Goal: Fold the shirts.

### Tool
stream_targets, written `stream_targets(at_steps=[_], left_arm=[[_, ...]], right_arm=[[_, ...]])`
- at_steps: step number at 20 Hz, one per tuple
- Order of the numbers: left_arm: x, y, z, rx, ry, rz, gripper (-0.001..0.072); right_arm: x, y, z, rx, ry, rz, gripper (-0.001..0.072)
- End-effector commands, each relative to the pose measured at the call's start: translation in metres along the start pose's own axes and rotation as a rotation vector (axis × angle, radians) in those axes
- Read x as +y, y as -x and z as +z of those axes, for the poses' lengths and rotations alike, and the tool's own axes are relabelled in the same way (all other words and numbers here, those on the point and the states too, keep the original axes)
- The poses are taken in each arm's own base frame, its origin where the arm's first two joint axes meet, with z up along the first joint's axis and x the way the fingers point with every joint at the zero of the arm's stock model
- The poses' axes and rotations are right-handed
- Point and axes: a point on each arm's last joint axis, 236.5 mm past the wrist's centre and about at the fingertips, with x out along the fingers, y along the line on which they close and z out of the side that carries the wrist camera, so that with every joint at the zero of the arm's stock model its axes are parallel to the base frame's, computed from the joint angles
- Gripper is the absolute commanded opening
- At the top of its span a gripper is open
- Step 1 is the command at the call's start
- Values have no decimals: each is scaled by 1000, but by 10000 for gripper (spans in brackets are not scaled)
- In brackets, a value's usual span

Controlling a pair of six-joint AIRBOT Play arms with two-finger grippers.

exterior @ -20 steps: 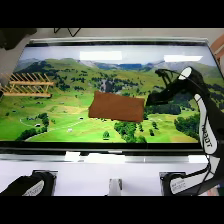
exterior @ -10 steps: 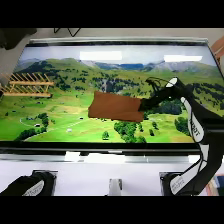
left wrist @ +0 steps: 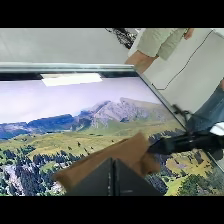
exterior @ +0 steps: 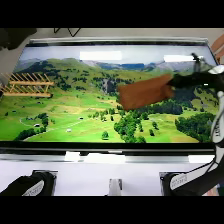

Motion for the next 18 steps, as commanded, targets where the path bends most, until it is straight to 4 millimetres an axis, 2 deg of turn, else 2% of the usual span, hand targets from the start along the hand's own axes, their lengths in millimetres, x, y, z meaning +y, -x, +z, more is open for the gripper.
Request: stream_targets(at_steps=[1, 4, 7, 10, 12, 13, 16, 18], left_arm=[[1, -1, -1, 3, 2, 1, 37], [1, -1, -1, 3, 2, 1, 37], [1, -1, -1, 2, 2, 1, 37], [1, -1, -1, 2, 25, 1, 37], [1, -1, -1, 3, 25, 1, 37], [1, -1, -1, 3, 25, 1, 37], [1, -1, -1, 3, 25, 1, 37], [2, -3, -1, 6, 27, 2, 37]], right_arm=[[-86, 97, -3, -93, -132, -119, 25], [-142, 161, -46, -78, -253, -191, 25], [-182, 203, -104, 10, -357, -268, 25], [-213, 242, -174, 172, -455, -388, 24], [-221, 260, -211, 249, -526, -427, 24], [-221, 264, -221, 247, -557, -426, 24], [-213, 267, -261, 293, -637, -462, 24], [-204, 258, -283, 327, -666, -481, 24]])
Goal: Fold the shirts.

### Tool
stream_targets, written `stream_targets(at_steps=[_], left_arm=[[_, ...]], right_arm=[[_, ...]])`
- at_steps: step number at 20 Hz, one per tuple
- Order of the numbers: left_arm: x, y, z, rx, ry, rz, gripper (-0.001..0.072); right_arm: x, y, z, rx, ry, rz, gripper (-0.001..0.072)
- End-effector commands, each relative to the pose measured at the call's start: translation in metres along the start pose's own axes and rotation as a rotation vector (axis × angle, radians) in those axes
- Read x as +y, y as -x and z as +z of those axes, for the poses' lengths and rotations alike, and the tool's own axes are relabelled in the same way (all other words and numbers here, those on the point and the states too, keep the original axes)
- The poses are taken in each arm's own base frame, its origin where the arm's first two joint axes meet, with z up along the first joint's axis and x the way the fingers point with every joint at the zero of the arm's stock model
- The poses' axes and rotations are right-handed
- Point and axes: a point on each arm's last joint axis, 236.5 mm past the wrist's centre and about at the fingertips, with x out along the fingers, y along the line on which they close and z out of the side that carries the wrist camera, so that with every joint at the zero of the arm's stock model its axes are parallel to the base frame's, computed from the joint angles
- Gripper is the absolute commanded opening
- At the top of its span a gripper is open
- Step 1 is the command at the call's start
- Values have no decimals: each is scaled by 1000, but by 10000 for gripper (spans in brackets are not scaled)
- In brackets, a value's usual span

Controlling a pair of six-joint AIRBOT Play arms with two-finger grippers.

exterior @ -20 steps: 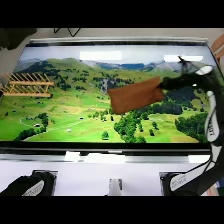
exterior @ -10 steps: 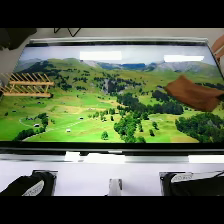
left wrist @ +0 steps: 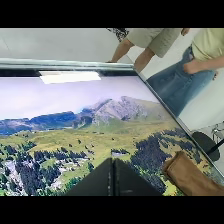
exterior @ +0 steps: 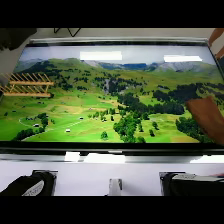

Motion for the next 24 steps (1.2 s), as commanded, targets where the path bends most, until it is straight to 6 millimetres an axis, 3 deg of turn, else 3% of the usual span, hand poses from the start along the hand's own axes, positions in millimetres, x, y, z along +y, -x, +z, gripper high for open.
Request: stream_targets(at_steps=[1, 9, 13, 15, 16, 17, 19, 21, 23, 24], left_arm=[[1, -1, -1, 3, 3, 2, 38], [2, -2, -1, 4, 4, 2, 37], [2, -2, -1, 4, 3, 2, 38], [2, -3, -1, 5, 4, 2, 37], [2, -2, -1, 4, 4, 2, 37], [2, -2, -1, 4, 4, 2, 37], [3, -3, -1, 6, 5, 3, 37], [7, -8, -4, 15, 11, 5, 37], [16, -19, -10, 38, 26, 13, 36], [25, -28, -15, 61, 32, 25, 35]], right_arm=[[-13, -19, -44, 67, -74, -57, 24], [6, -73, -108, 176, -111, -11, 25], [3, -73, -113, 176, -106, -35, 45], [0, -63, -100, 113, -67, -63, 392], [-2, -52, -90, 76, -52, -76, 599], [-4, -36, -75, 25, -29, -97, 642], [-11, 9, -41, -84, 1, -158, 640], [-9, 71, 7, -264, 51, -231, 636], [16, 136, 59, -459, 176, -325, 635], [43, 163, 84, -552, 269, -362, 634]])
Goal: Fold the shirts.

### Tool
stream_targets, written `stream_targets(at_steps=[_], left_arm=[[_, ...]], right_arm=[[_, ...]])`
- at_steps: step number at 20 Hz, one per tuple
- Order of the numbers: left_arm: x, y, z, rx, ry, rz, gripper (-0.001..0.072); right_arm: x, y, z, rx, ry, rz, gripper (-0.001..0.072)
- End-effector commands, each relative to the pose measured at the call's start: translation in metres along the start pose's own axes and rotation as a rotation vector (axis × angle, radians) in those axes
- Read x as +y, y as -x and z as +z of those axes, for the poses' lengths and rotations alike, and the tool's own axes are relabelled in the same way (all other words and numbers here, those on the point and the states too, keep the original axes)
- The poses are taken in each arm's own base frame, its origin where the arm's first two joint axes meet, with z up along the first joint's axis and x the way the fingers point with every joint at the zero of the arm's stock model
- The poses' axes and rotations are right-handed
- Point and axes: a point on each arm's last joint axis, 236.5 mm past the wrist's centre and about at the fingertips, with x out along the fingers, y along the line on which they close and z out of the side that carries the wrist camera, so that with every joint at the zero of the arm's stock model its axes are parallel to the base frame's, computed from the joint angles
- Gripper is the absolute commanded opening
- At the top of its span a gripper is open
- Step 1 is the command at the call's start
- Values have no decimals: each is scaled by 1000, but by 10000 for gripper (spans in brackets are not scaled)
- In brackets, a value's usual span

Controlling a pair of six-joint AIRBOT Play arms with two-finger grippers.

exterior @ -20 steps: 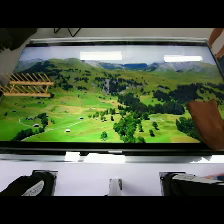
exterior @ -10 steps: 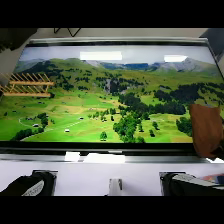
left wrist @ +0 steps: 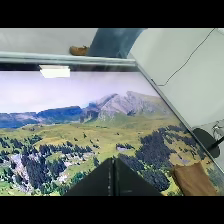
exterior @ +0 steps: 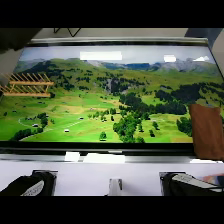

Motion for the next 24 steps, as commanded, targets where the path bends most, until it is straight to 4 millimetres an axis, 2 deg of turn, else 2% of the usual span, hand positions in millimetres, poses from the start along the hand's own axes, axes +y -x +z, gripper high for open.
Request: stream_targets(at_steps=[1, 2, 3, 5, 6, 7, 8, 9, 10, 11, 12, 14, 24], left_arm=[[25, -23, -17, 65, 1, 46, 34], [43, -34, -30, 118, -36, 106, 34], [63, -43, -49, 191, -73, 179, 34], [116, -49, -101, 415, -137, 387, 34], [142, -43, -129, 547, -176, 497, 36], [161, -37, -150, 659, -208, 575, 39], [175, -34, -168, 741, -202, 623, 115], [182, -36, -182, 782, -148, 648, 326], [188, -36, -196, 823, -75, 683, 593], [192, -36, -209, 866, -37, 700, 689], [192, -38, -219, 898, -19, 691, 688], [189, -45, -223, 899, -8, 666, 682], [190, -48, -221, 885, -12, 664, 683]], right_arm=[[39, 83, 111, -336, 231, -102, 634], [76, 93, 129, -383, 338, -87, 634], [115, 95, 137, -395, 431, -62, 634], [200, 84, 127, -342, 588, 32, 634], [244, 77, 114, -299, 648, 94, 634], [279, 68, 97, -241, 699, 144, 634], [309, 59, 77, -169, 745, 189, 635], [330, 50, 59, -99, 775, 221, 638], [346, 42, 42, -31, 802, 244, 679], [356, 35, 28, 24, 820, 258, 679], [364, 31, 18, 69, 829, 267, 678], [372, 29, 10, 93, 852, 275, 675], [383, 28, 34, -25, 837, 276, 673]])
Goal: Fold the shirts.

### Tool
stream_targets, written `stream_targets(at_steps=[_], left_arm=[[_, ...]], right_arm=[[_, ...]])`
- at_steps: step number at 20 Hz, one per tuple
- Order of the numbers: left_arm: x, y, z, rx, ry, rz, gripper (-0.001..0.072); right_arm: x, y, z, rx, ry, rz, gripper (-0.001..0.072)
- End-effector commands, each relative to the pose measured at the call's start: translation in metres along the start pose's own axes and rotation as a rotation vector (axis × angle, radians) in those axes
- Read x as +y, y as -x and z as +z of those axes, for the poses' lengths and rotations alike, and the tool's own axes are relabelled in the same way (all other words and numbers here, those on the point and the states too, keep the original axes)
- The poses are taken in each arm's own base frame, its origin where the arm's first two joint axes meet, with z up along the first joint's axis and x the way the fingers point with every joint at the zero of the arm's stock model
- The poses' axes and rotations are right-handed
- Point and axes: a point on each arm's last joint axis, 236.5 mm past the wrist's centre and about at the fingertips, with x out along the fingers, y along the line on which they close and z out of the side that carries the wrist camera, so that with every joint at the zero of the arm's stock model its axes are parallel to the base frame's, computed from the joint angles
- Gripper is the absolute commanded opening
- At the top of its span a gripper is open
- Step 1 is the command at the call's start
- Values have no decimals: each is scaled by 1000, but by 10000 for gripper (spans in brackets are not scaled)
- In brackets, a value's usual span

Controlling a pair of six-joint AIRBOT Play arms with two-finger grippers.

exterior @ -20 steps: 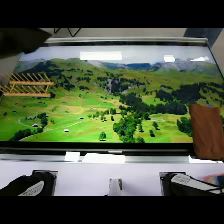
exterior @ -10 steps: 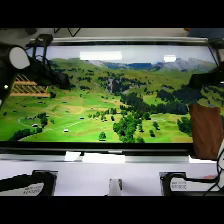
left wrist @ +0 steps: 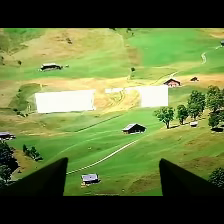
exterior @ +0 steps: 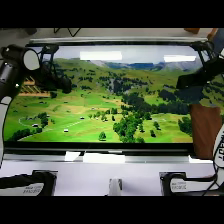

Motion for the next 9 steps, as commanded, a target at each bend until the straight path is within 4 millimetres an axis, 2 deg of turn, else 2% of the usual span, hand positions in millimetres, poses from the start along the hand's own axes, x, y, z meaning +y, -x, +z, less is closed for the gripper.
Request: stream_targets(at_steps=[1, 9], left_arm=[[0, -1, -1, 5, 2, 3, 683], [0, -1, -1, 5, 2, 3, 683]], right_arm=[[-3, 0, 10, -41, 2, -18, 673], [-6, 0, 16, -66, 2, -31, 673]])
